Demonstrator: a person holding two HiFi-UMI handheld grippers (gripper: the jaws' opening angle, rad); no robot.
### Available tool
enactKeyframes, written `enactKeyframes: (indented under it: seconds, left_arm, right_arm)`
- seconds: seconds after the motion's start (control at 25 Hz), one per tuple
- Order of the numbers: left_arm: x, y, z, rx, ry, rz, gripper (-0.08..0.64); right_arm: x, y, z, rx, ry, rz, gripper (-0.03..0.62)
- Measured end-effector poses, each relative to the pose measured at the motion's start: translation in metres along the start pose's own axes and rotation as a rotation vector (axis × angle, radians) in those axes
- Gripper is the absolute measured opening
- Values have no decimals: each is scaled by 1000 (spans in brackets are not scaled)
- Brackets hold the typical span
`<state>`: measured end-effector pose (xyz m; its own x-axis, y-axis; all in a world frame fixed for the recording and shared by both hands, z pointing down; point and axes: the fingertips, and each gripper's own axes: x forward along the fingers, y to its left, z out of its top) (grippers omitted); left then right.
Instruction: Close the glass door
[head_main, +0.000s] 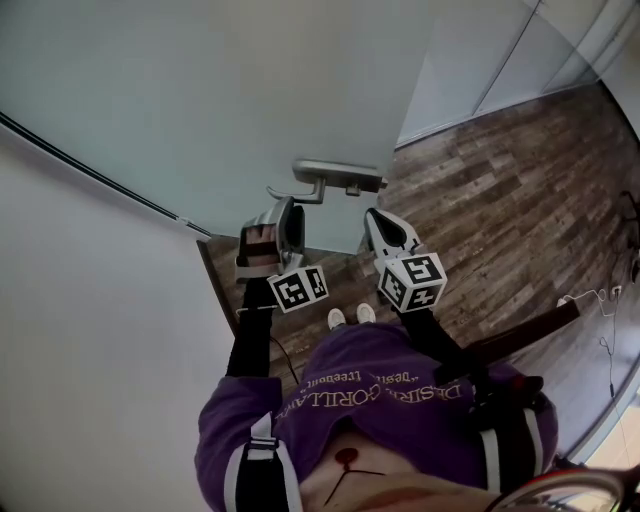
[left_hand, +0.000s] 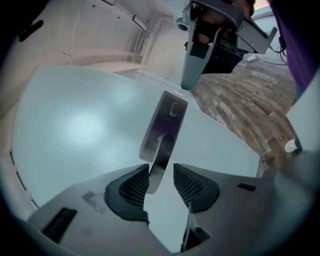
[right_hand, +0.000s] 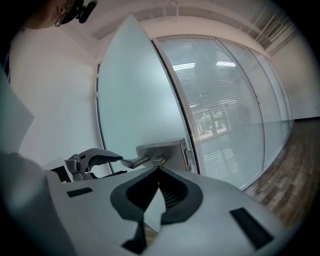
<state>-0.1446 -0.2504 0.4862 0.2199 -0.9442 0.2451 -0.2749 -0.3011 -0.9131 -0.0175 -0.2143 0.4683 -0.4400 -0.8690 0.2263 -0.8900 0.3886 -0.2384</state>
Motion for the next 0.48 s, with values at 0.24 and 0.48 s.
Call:
enactKeyframes:
  seconds: [0.24, 0.48]
  left_arm:
    - [12, 7, -9, 34, 36, 18, 128]
    - [18, 8, -8, 25, 54, 18, 127]
  right_arm:
    - [-5, -1, -1, 4, 0, -18, -3]
    - [-8, -4, -5, 9, 4, -40, -3]
